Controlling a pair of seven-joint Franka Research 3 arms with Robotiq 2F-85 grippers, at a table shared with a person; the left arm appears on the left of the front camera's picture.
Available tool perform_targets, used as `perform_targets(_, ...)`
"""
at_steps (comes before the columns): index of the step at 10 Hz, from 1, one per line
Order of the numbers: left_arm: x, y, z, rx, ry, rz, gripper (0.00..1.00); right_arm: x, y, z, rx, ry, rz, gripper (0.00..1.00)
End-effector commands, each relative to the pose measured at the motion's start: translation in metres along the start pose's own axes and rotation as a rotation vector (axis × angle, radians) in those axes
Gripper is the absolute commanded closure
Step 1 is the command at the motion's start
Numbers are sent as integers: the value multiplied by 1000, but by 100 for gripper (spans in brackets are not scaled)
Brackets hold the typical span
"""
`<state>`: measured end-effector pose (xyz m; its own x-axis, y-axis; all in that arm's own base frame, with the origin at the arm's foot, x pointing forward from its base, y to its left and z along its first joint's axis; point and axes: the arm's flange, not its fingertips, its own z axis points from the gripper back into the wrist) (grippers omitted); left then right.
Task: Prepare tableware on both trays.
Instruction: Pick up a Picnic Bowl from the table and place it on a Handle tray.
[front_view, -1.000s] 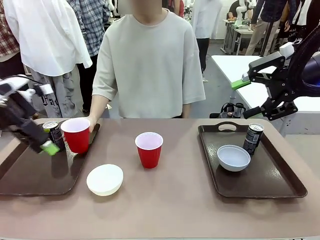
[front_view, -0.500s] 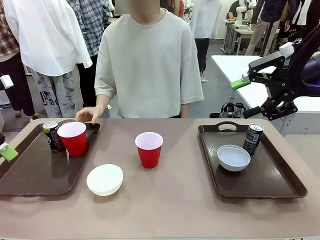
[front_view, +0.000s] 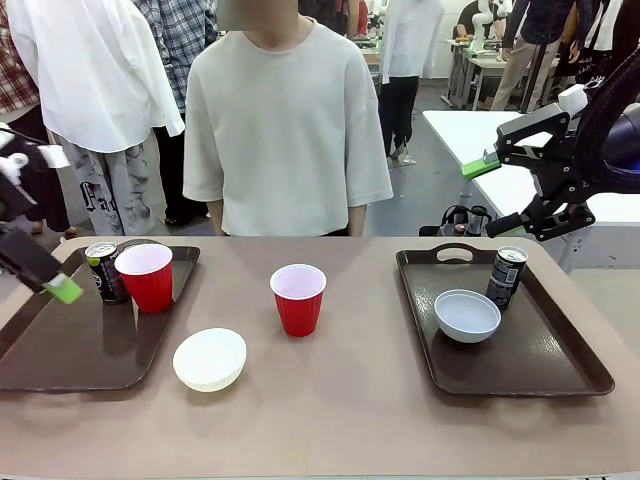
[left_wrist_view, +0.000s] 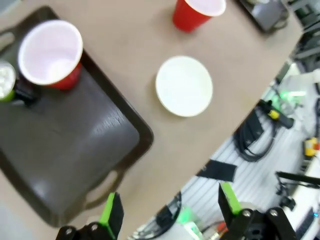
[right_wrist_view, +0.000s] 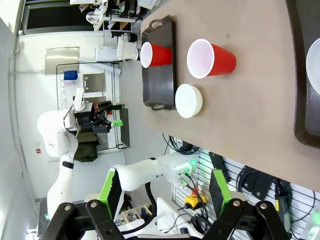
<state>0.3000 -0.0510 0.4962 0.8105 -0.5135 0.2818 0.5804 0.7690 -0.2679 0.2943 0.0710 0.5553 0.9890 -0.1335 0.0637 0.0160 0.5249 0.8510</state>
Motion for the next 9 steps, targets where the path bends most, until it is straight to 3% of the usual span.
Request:
perform_targets(1,-17,-13,-74,92,9,-40,0,4,-1,1,3,11,17,8)
perform_targets(3,-1,-30,-122,193,63,-96,0,4,-1,1,3,11,17,8)
perform_targets(6,15,-56,-173,229,60,-168,0,4,-1,1,3,11,17,8)
perform_targets(8,20,-56,-191,205,-50,-220,0,4,-1,1,3,11,17,8)
perform_targets(9,75,-69,-159,228,75,-194,0,4,-1,1,3,11,17,8)
